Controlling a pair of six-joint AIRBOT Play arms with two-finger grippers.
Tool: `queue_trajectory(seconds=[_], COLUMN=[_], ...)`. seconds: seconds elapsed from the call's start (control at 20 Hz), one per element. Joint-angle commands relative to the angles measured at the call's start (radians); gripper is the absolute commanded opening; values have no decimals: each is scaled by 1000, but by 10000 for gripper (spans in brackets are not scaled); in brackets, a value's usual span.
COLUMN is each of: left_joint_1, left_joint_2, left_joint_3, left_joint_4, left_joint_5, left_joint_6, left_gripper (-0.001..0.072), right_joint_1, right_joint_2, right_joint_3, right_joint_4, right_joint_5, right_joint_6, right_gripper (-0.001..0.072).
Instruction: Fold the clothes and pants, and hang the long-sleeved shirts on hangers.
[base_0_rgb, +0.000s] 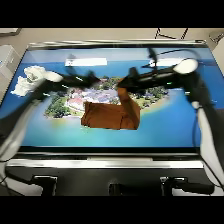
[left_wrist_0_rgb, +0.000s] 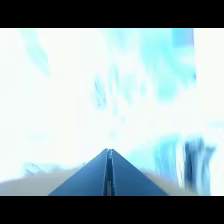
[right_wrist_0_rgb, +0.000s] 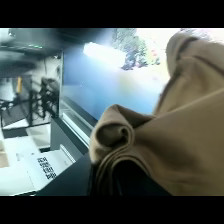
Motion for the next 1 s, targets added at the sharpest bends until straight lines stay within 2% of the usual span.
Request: queue_trajectory(seconds=[0.0,0.2,0.25,0.3,0.35,0.45,0.55,0.65,0.8,0.85,0.95], left_joint_1=[252,367,371,371,369,369,369,369,369,369,369], left_joint_2=[244,461,499,526,548,579,594,597,597,597,596], left_joint_3=[1,0,0,0,0,0,0,0,-1,-1,-2], left_joint_4=[110,113,117,117,117,117,117,117,117,117,117], left_joint_5=[-74,-134,-147,-158,-169,-183,-188,-194,-193,-194,-193], left_joint_6=[3,44,45,44,44,45,48,58,58,58,58], left_gripper=[22,23,23,23,23,24,24,24,24,24,24], right_joint_1=[153,298,325,343,343,294,178,23,-200,-245,-293], right_joint_2=[-142,-325,-362,-390,-398,-377,-320,-251,-184,-176,-171], right_joint_3=[1,1,1,1,1,1,1,1,-6,-35,-148], right_joint_4=[70,197,249,305,327,278,168,-43,-505,-597,-552], right_joint_5=[-192,-388,-420,-427,-416,-383,-293,-133,188,251,242], right_joint_6=[-11,-12,-14,-42,-80,-84,-78,-13,135,163,142], right_gripper=[44,64,277,649,688,687,686,686,673,673,673])
